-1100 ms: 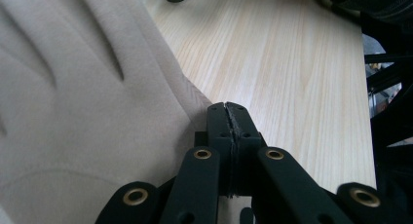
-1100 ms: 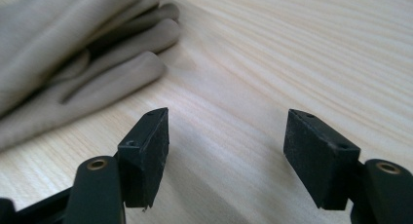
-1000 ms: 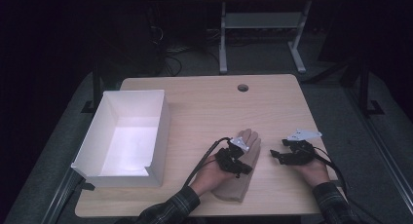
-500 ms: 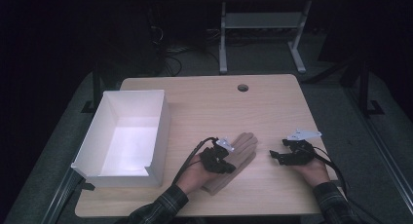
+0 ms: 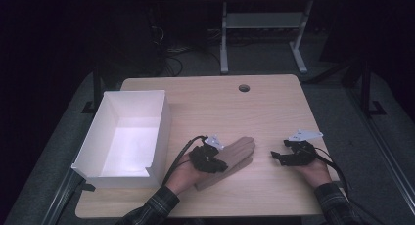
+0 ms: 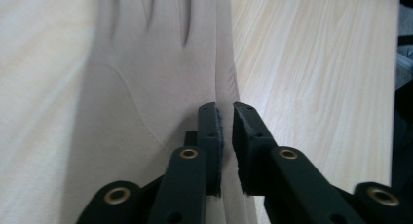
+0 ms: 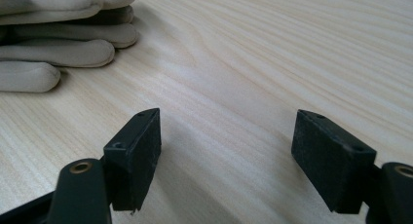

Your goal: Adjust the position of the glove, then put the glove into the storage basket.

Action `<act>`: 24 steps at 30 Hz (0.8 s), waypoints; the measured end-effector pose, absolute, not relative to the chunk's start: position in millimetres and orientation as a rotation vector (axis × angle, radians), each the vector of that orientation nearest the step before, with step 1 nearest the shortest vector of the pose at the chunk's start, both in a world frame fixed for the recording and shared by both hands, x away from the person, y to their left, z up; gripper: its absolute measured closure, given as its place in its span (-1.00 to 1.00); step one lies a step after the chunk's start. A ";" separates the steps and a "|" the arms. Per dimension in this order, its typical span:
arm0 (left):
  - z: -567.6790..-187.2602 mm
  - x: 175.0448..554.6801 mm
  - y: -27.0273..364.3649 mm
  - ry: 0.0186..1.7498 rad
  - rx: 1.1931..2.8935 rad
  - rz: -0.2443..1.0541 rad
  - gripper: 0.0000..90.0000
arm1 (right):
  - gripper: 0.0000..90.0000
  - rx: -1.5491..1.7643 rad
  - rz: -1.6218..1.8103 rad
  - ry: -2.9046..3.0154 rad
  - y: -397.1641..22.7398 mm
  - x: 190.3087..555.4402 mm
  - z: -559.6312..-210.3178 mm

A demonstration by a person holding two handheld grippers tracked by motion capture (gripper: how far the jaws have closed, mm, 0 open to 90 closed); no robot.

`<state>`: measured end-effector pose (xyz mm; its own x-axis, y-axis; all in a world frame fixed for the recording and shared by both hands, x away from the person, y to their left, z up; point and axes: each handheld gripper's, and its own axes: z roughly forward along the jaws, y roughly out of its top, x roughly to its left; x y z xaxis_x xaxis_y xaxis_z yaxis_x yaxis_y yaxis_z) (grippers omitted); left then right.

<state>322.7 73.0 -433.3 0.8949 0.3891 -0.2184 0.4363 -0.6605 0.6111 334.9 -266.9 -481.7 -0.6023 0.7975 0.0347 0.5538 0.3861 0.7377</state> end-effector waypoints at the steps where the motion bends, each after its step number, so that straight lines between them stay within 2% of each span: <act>1: -430.5 322.6 74.2 0.592 2.355 -0.081 0.74 | -0.42 1.180 1.048 2.324 -266.8 334.9 -481.7; 5: -418.8 325.9 83.5 0.618 2.303 -0.033 0.53 | -0.42 1.180 1.048 2.325 -266.8 334.8 -481.7; 15: -436.0 343.1 79.3 0.671 2.319 0.020 -0.57 | -0.42 1.180 1.048 2.326 -266.9 334.9 -481.6; 19: -444.4 343.4 71.0 0.640 2.365 0.026 -0.70 | -0.43 1.179 1.049 2.325 -266.5 335.3 -481.8; 24: -451.8 341.8 63.2 0.611 2.414 0.060 -0.70 | -0.43 1.179 1.050 2.325 -266.5 335.3 -481.8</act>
